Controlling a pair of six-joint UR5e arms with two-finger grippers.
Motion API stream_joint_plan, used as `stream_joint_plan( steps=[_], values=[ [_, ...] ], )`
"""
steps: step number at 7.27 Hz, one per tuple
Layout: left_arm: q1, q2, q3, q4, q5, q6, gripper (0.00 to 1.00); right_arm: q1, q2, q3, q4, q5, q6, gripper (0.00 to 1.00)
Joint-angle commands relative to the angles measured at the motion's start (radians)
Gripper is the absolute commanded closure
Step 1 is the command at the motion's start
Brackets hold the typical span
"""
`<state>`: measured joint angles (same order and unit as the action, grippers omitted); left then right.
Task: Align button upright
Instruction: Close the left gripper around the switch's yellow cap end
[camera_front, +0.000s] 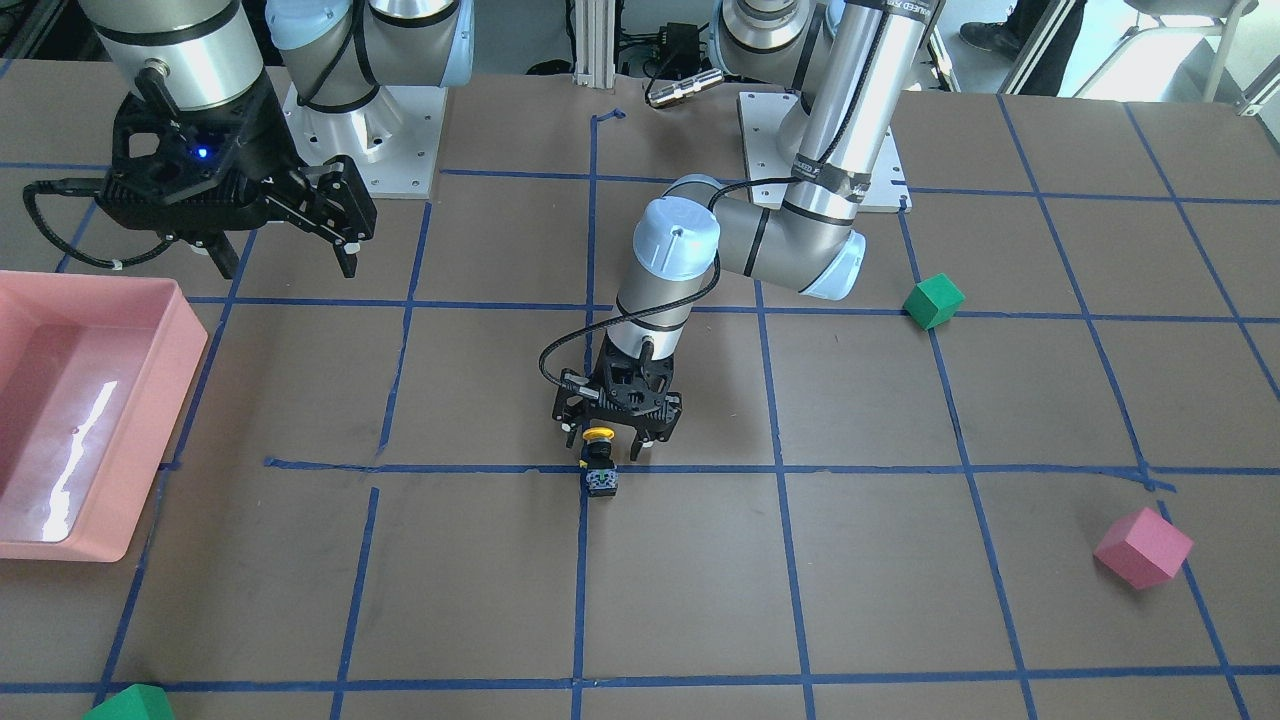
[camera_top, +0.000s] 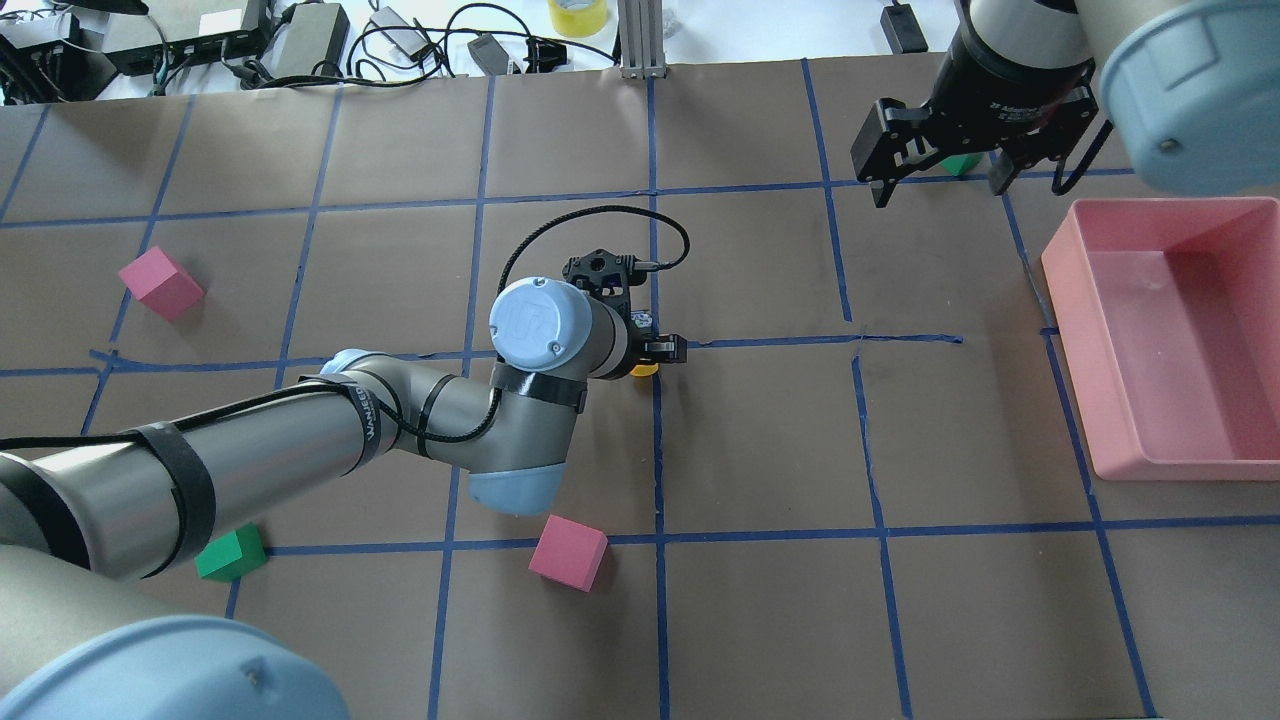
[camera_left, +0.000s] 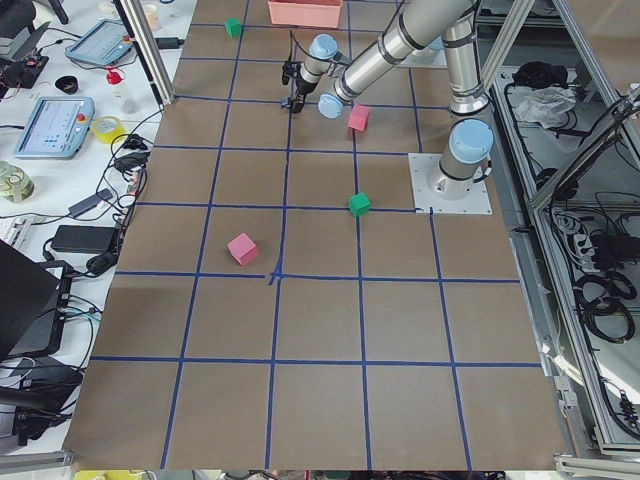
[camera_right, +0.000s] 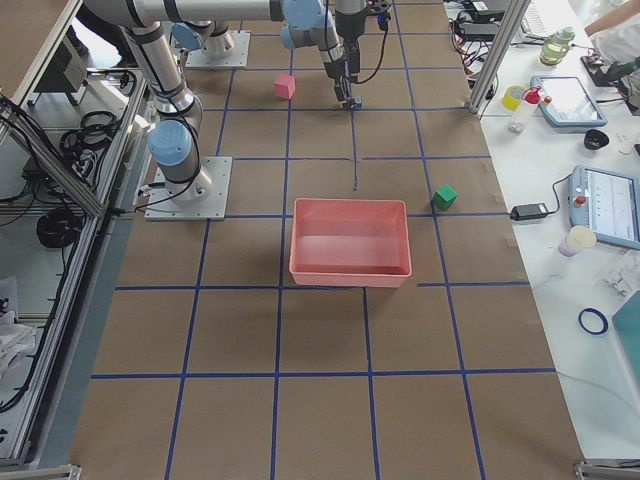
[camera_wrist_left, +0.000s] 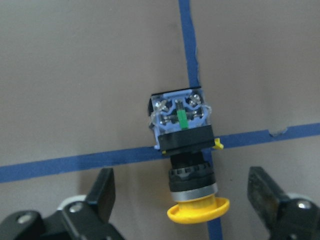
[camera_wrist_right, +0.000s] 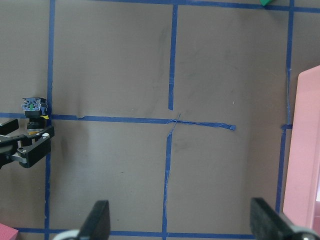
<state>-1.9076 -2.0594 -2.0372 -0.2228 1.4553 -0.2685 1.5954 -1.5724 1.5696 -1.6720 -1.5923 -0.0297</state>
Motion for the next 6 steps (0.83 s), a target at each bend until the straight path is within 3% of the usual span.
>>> stream_joint_plan(
  steps=[1,3,6],
  values=[
    [-0.001,-0.001,0.002,-0.007,-0.027,0.002,1.00,0.000,0.000,0.001,0.002,0.000,-0.001,0.00],
    [-0.001,0.007,0.003,-0.015,-0.024,-0.012,1.00,0.000,0.000,0.001,0.002,0.000,-0.001,0.00],
    [-0.001,0.077,0.165,-0.382,-0.032,-0.076,1.00,0.000,0.000,0.001,0.003,0.000,-0.001,0.00]
  ],
)
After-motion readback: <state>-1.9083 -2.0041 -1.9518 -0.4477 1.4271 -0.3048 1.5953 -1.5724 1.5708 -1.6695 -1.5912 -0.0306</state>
